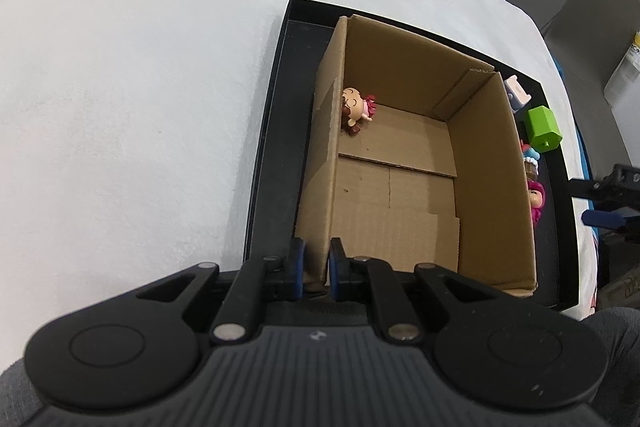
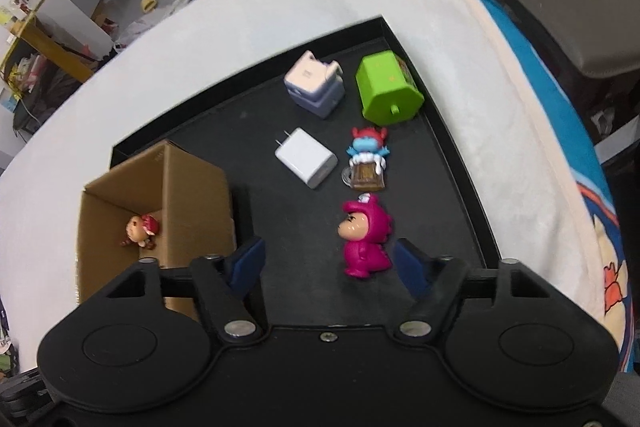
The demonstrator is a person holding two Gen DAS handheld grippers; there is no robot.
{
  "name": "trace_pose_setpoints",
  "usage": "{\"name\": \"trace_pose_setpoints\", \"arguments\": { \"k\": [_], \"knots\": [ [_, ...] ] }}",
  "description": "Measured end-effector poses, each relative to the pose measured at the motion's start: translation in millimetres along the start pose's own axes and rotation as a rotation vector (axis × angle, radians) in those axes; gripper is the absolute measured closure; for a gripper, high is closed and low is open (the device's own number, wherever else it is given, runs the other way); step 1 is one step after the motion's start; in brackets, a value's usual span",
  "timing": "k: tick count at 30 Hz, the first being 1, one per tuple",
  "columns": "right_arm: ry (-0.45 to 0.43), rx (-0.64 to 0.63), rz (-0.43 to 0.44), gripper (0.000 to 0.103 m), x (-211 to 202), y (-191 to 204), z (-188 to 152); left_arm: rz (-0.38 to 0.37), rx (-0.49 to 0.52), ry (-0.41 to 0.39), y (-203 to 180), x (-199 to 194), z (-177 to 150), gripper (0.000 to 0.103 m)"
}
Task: Organize rigid objects
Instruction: 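Move the right tool back toward the pink dinosaur figure, then close the right gripper on the pink dinosaur figure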
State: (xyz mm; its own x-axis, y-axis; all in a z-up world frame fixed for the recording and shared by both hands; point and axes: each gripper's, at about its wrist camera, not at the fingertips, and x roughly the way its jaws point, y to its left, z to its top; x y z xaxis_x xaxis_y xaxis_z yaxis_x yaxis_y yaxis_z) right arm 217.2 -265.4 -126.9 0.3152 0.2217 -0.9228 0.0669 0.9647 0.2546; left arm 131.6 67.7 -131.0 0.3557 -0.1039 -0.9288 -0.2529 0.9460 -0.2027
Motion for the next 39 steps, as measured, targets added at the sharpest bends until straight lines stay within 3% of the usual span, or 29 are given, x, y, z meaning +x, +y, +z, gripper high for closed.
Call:
{"name": "trace_pose_setpoints", "arguments": {
  "k": [10,20,21,24,34,37,39],
  "knots": [
    [0.052,-0.013,-0.020,0.045,31,-7,-4,0.011,-0.002,-0.003,-2,-1,0,0.092],
    [0.072,-0.084,-0.081,0.047,56,1,-9,0.021,-0.002,-0.002,-3,-1,-1,0.092],
    [0.078,-0.089,-0.084,0.049,59,2,-10,0.022,-0.003,-0.002,-3,-1,0,0.092],
    [0.107,-0.104,-0.103,0.068,70,3,-13,0.024,0.000,0.001,-4,0,0,0.092],
    [0.071,-0.078,-0.037,0.071,45,-3,-16,0.036,0.004,-0.006,-7,0,0,0.093],
    [0.071,-0.067,-0.019,0.076,38,-6,-16,0.040,0.005,-0.011,-8,-1,-1,0.093],
    [0.074,-0.063,-0.007,0.093,33,-6,-16,0.042,0.008,-0.013,-9,-2,-1,0.093]
  ]
}}
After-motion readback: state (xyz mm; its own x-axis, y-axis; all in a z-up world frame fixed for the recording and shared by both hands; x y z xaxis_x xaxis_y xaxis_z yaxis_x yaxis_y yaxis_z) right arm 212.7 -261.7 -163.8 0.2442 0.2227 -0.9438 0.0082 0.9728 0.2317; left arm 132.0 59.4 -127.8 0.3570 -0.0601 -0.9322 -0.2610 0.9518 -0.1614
